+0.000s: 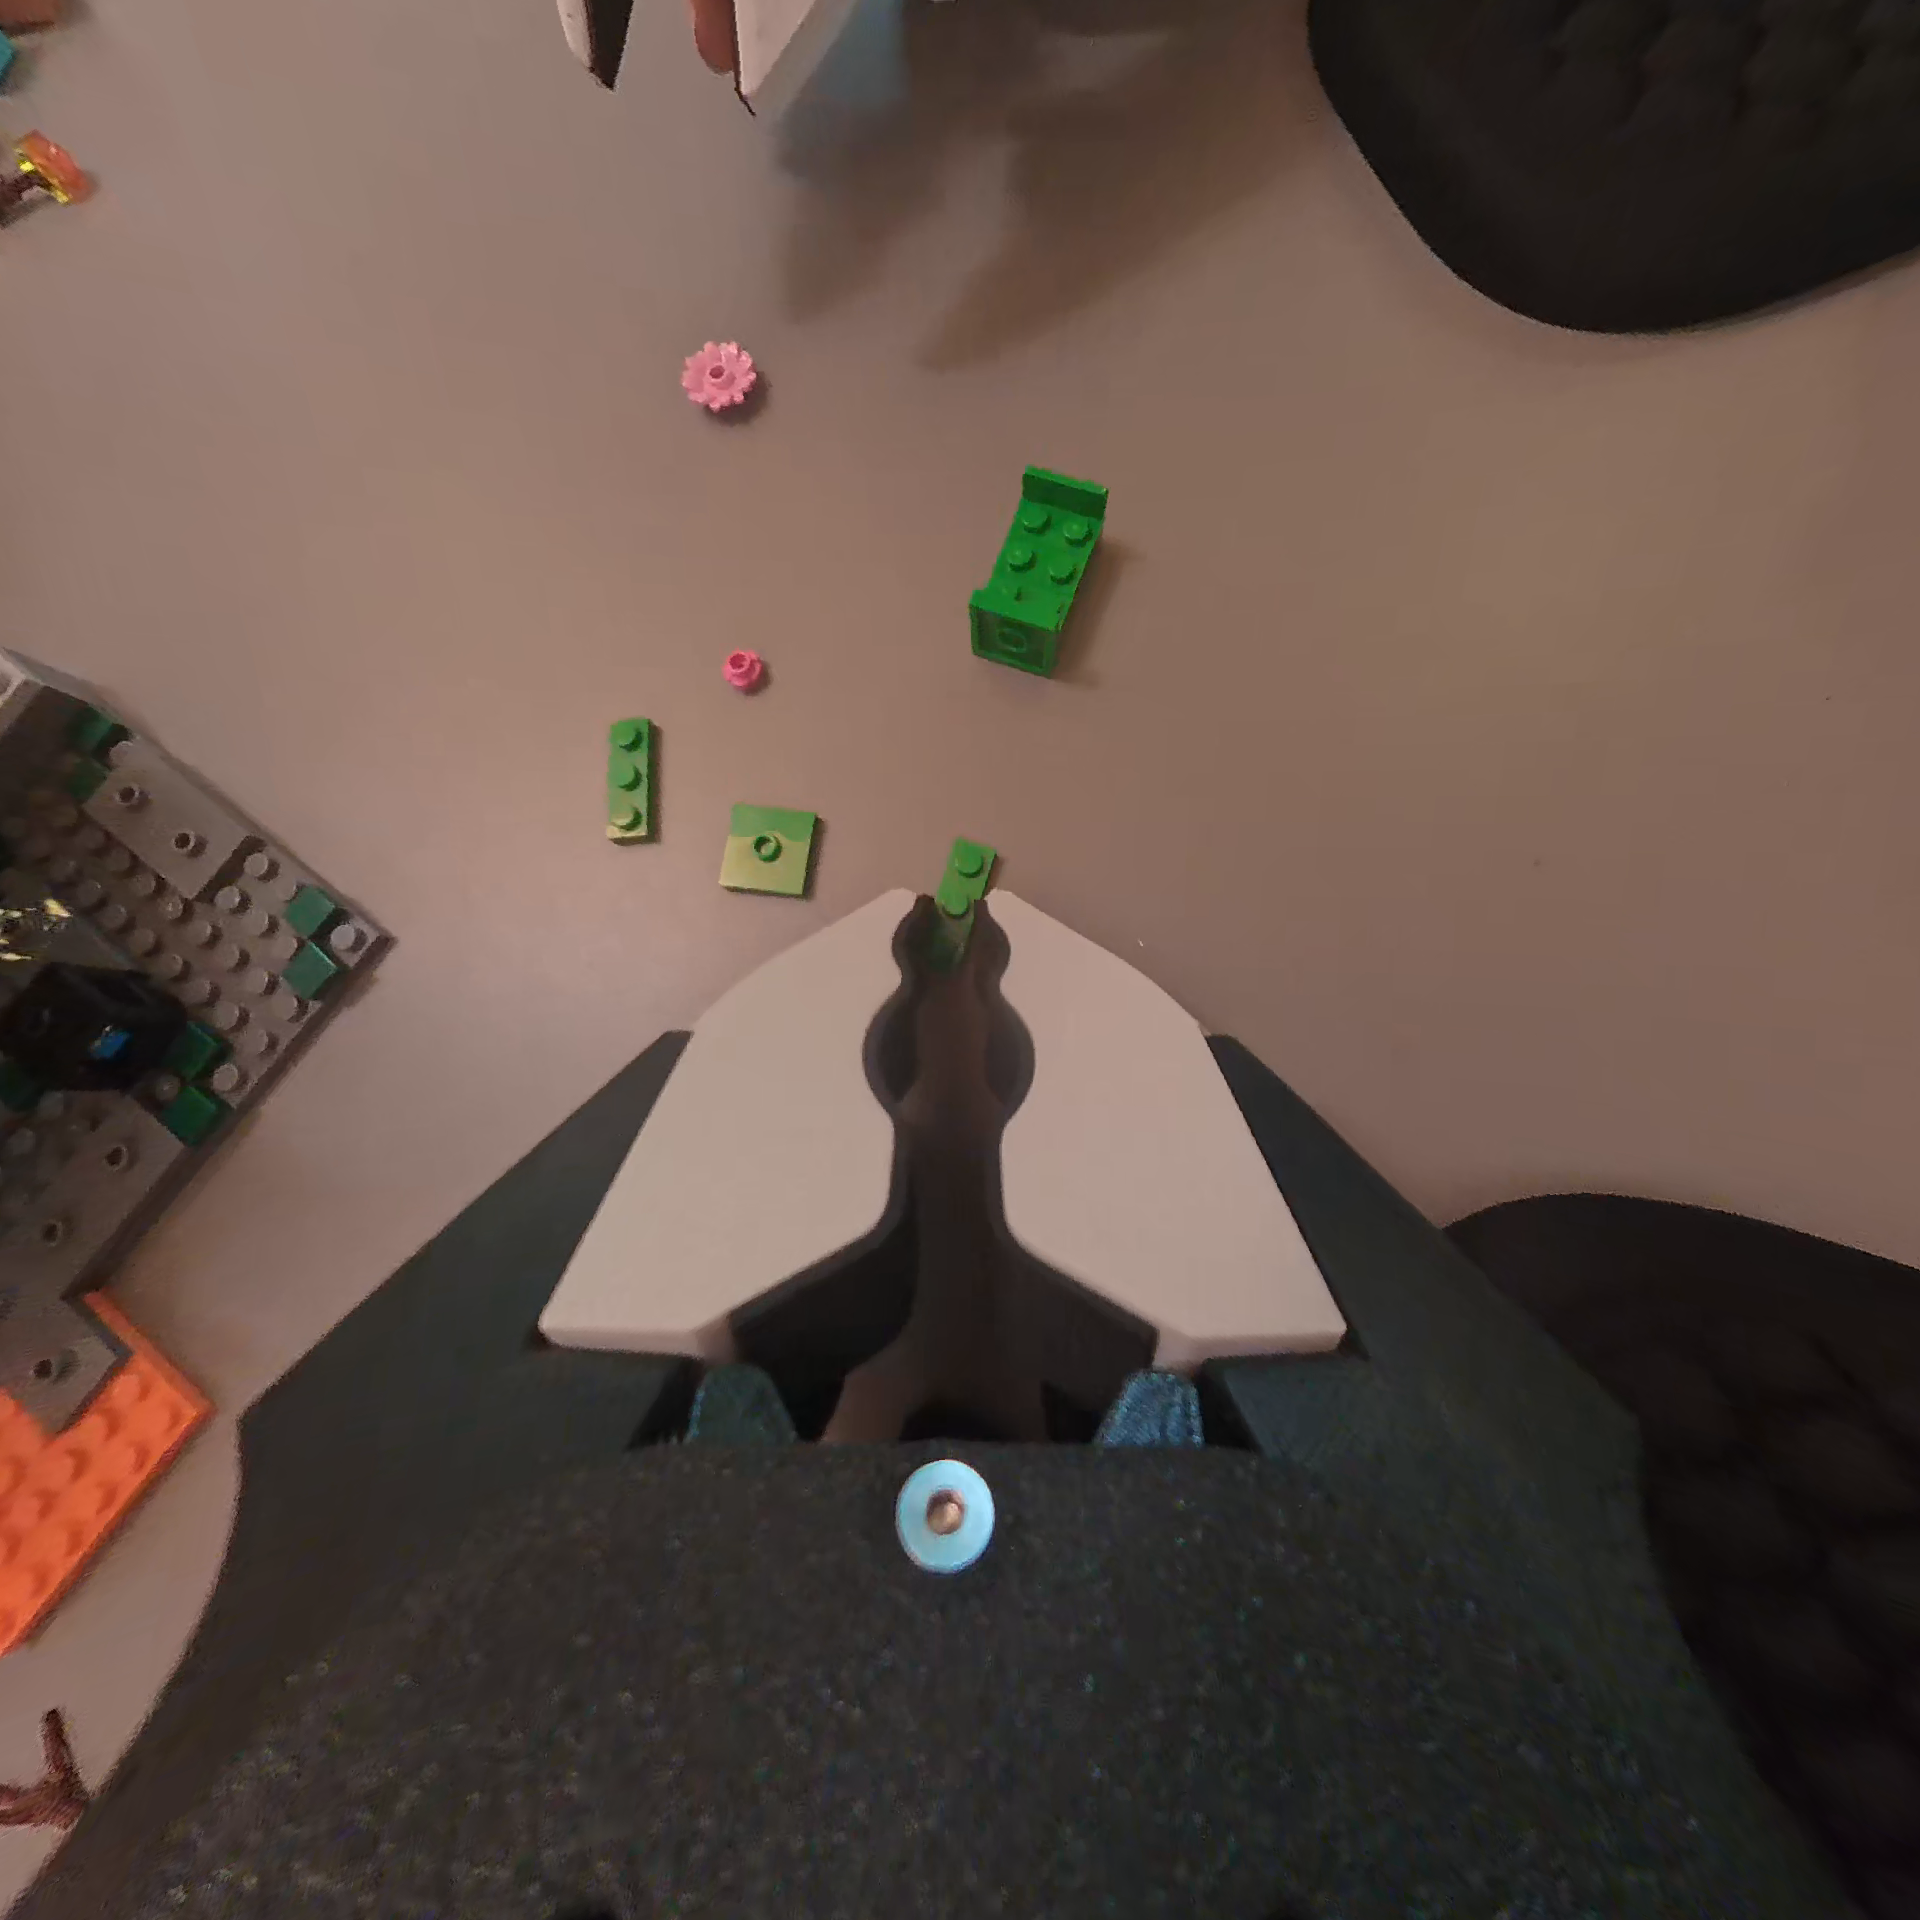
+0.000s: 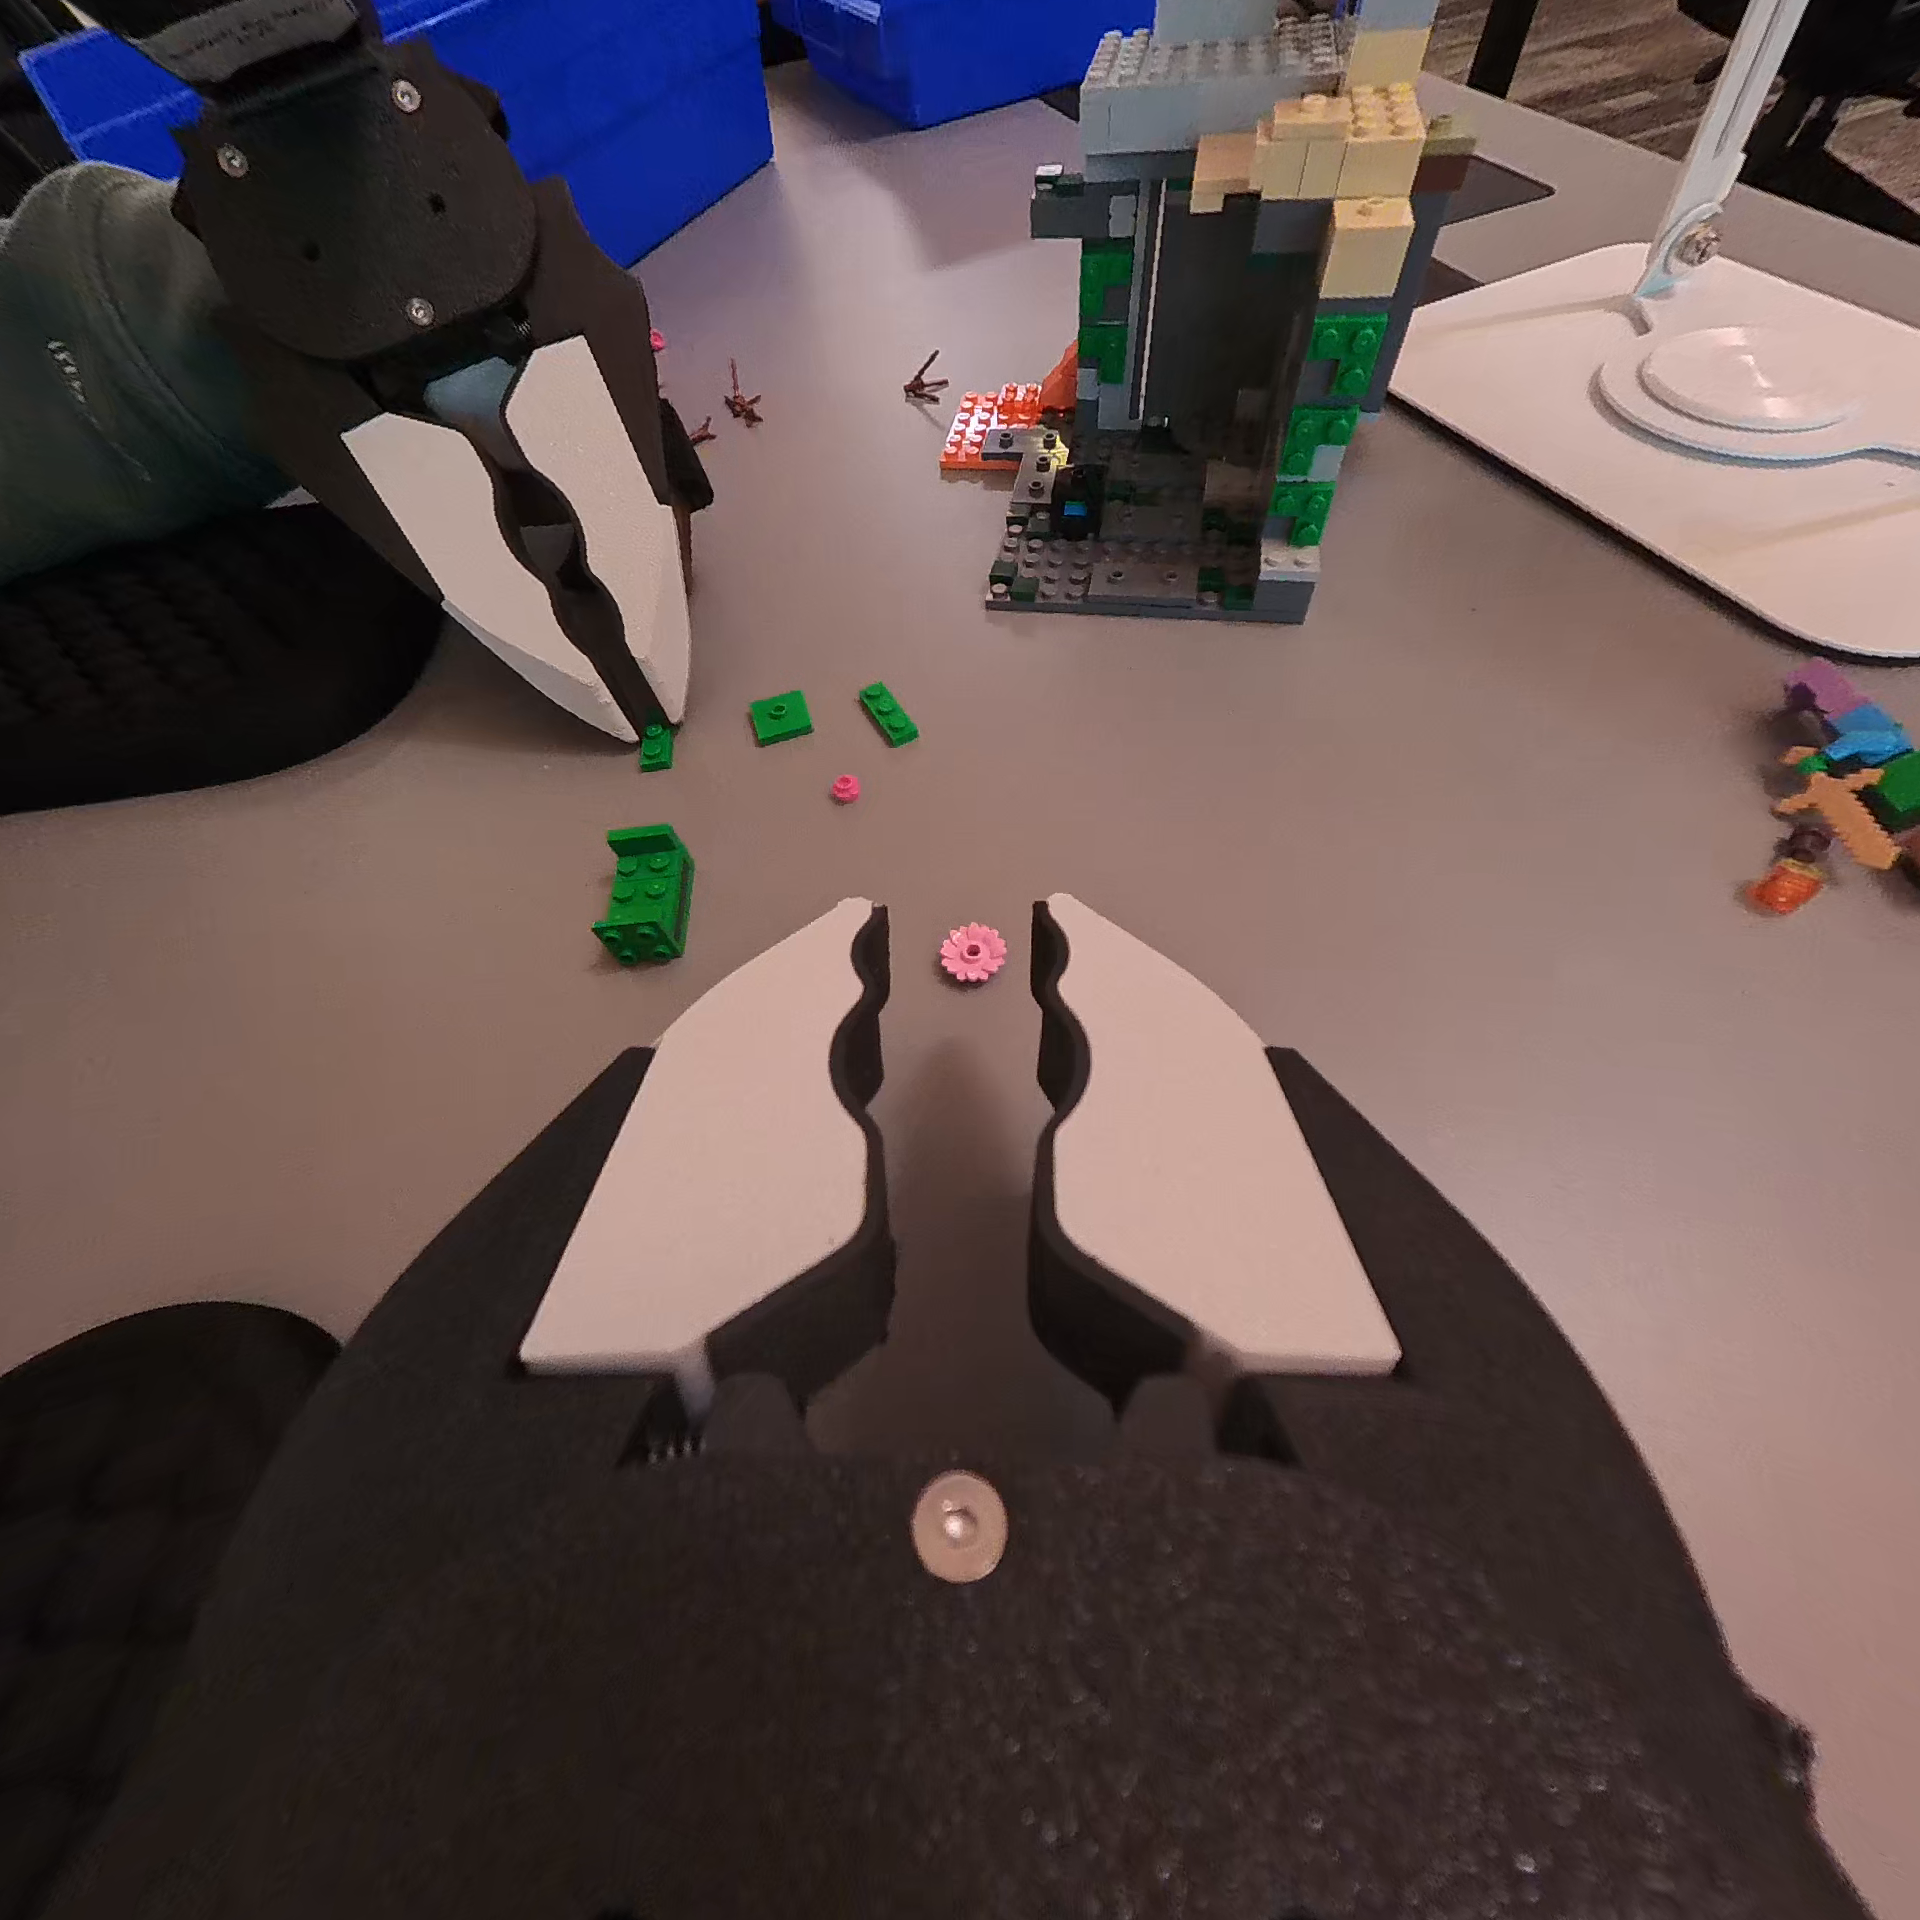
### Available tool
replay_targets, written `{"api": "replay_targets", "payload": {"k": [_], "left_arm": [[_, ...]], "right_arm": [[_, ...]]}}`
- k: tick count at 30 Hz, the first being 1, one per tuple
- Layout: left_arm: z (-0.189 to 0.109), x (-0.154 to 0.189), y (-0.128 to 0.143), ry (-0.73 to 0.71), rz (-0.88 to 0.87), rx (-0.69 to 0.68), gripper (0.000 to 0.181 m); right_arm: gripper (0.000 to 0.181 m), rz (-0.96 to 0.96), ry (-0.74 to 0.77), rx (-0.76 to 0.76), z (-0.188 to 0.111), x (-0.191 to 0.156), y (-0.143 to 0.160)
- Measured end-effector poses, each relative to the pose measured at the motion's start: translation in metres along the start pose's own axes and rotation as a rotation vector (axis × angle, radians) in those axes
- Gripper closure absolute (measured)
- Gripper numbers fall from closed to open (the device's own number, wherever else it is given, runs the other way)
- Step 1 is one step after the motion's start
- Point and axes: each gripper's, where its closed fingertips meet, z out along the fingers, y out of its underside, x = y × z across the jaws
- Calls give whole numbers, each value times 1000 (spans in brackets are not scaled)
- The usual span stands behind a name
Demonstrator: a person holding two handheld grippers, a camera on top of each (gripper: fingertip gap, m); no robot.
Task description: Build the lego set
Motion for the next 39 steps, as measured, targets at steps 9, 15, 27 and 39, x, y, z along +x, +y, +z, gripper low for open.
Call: {"api": "replay_targets", "payload": {"k": [9, 15, 27, 39], "left_arm": [[-18, -31, 11, -165, -104, 5, 178], [-23, -40, 12, -196, -131, 48, 175], [-63, -64, -7, -336, -169, 227, 163], [-118, -105, -24, -688, -286, 542, 181]], "right_arm": [[158, 31, 86, 41, -12, 19, -7], [158, 56, 111, 78, -21, 28, -12], [159, 75, 151, 207, -40, 36, -33], [168, 9, 325, 402, -60, 49, -56]]}}
